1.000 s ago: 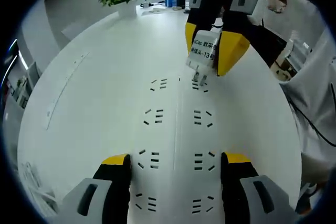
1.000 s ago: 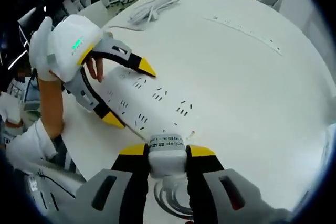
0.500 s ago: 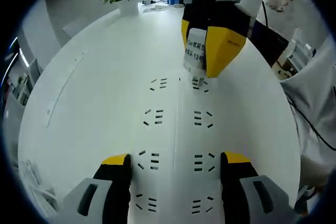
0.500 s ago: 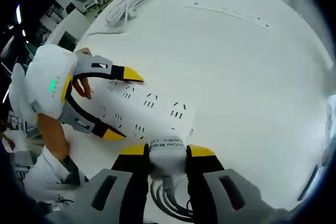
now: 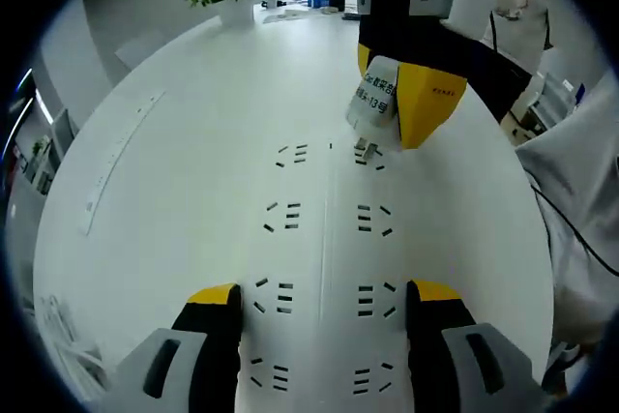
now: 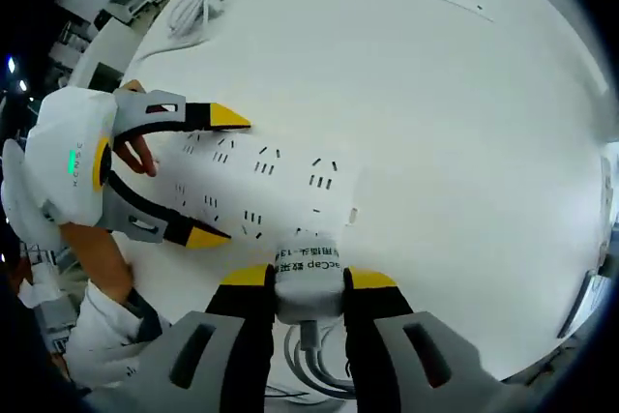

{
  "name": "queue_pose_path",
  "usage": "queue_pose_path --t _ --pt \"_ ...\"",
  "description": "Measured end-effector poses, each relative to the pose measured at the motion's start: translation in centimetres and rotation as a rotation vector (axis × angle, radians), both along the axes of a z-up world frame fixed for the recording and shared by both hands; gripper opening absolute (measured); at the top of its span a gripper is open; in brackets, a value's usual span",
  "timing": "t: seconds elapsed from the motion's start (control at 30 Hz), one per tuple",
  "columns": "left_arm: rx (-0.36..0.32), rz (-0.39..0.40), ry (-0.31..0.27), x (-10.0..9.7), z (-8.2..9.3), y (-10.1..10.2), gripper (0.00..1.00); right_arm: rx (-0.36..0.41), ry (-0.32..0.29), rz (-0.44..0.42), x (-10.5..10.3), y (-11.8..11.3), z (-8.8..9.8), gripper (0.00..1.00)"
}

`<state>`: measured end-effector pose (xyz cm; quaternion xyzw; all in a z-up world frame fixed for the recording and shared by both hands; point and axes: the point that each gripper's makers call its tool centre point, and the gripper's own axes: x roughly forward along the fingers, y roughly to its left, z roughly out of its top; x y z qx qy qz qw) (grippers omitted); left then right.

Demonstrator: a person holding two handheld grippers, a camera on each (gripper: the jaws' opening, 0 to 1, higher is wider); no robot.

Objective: Straighten the power strip on the desk, plug the charger into it

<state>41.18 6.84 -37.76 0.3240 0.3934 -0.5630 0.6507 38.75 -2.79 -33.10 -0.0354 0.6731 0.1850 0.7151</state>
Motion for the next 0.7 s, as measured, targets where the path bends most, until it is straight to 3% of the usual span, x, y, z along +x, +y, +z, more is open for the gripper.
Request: queue_pose_path --t 0.13,0.53,0.7 --pt "0.003 0.002 0.000 -0.05 -0.01 -0.05 0.70 -0.021 0.025 -0.026 -0.35 0.03 -0.03 0.27" --pt "0.001 -0.001 0.000 -0.04 -0.01 -0.25 0.70 -0.068 -0.011 -0.025 -0.48 0.13 0.07 0.26" --pt "-0.001 -0.003 0.000 -0.01 0.00 -0.36 0.70 -0.085 0.010 -0.025 -1.08 -0.17 -0.19 0.26"
